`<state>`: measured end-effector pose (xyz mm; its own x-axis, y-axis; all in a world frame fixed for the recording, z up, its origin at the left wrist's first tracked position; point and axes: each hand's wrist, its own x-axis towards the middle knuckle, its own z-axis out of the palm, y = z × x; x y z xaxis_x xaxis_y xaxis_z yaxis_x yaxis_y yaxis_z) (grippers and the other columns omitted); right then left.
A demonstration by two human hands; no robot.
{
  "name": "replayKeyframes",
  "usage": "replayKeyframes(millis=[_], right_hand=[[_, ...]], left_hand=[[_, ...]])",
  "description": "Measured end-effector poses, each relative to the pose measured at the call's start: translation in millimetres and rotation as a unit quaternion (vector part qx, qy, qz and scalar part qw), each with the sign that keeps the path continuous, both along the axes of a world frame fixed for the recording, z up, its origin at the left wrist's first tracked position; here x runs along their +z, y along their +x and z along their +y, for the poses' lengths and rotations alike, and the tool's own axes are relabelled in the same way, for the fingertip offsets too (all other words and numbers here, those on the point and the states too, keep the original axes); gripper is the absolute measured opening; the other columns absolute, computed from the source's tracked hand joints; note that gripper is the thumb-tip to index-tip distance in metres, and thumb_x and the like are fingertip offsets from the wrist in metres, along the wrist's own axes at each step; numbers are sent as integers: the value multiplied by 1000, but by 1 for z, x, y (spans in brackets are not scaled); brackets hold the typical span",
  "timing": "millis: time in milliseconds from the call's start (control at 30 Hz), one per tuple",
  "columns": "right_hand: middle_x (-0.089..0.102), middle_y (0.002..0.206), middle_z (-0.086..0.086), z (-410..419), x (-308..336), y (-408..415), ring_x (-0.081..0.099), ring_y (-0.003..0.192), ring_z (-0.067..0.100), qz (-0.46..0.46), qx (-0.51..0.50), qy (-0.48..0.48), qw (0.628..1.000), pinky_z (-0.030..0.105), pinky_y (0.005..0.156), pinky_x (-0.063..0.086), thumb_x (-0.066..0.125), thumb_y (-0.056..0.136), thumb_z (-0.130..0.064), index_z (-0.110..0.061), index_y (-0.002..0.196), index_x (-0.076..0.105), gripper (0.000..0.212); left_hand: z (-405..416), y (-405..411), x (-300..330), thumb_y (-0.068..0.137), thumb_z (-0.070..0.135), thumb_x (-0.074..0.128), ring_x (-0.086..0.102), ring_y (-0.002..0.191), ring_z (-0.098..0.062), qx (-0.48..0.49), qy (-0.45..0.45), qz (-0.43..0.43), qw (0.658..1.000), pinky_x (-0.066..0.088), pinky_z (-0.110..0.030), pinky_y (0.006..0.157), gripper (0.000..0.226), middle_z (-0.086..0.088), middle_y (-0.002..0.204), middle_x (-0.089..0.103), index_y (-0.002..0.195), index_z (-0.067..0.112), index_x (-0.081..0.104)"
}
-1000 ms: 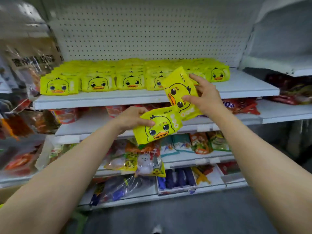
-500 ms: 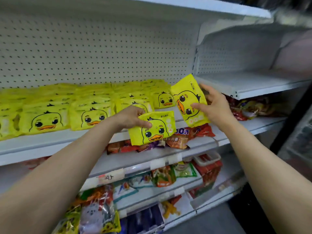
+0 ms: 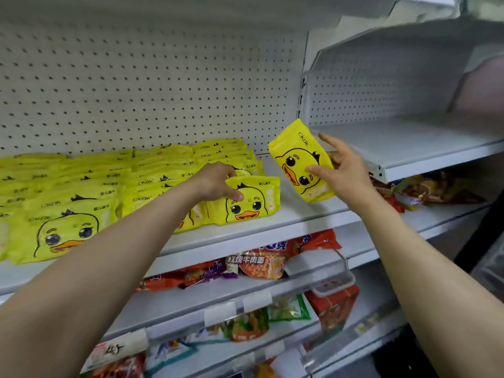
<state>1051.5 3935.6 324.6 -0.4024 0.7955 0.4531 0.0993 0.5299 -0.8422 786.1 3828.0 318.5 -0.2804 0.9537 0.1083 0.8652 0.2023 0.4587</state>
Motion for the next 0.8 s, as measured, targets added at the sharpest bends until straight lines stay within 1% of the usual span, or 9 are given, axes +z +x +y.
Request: replayKeyframes(millis=[67,167,233,333,433,500,567,700,800], right_hand=[[72,103,3,12,6,-3,72,87,6,-3,17,-2,1000,21,74,58,77,80,-2,-23,146,43,77],[72,105,2,30,17,-10,71,86,5,-12,42,-8,999,19,72,57,78,78,-2,-27,142,47,75],[73,106,1,40,22,-15,72,88,6,-22,64,-13,998,18,70,55,79,77,-3,-29,139,50,73],[73,104,1,52,24,-19,72,88,10,-22,98,-25,995,20,70,56,79,76,-3,-29,138,52,72],[74,101,0,60,24,-25,73,86,11,-38,115,-24,992,21,72,57,79,76,-2,-27,138,52,72],[75,99,0,66,24,-30,73,86,13,-55,130,-23,990,25,74,58,80,75,-1,-26,137,53,73],[75,95,1,70,24,-35,73,84,14,-75,151,-23,985,27,73,58,80,74,1,-26,136,54,72],[75,95,0,72,28,-44,73,78,11,-129,191,-11,973,22,69,55,79,75,1,-27,137,52,73],[74,97,-2,76,30,-54,73,84,13,-186,217,7,958,35,81,59,81,74,-1,-29,135,55,72]], left_hand=[[8,-2,2,74,39,80,48,122,-26,13,3,27,1000,40,-30,89,67,-7,133,55,130,14,54],[17,-7,4,75,36,81,49,120,-26,31,5,34,999,42,-31,91,63,-7,131,56,128,16,54],[21,-11,3,74,32,82,51,114,-24,42,10,25,999,43,-30,86,60,-4,124,57,126,18,55],[25,-15,0,73,28,83,51,106,-19,56,28,11,998,38,-26,81,57,2,109,52,122,18,57],[28,-19,-6,71,27,85,53,108,-19,65,55,-6,996,40,-27,81,55,1,109,56,118,19,59],[29,-22,-9,69,28,86,54,111,-18,62,75,11,995,43,-28,85,57,-1,115,60,119,21,60],[27,-23,-12,68,32,86,53,111,-17,58,93,47,993,46,-33,90,61,-1,117,58,122,24,59],[23,-23,-19,67,37,85,50,107,-17,64,120,89,987,46,-36,92,64,1,113,54,124,26,57],[16,-27,-20,77,33,78,54,104,-17,70,168,64,981,44,-30,87,49,0,111,58,121,22,59]])
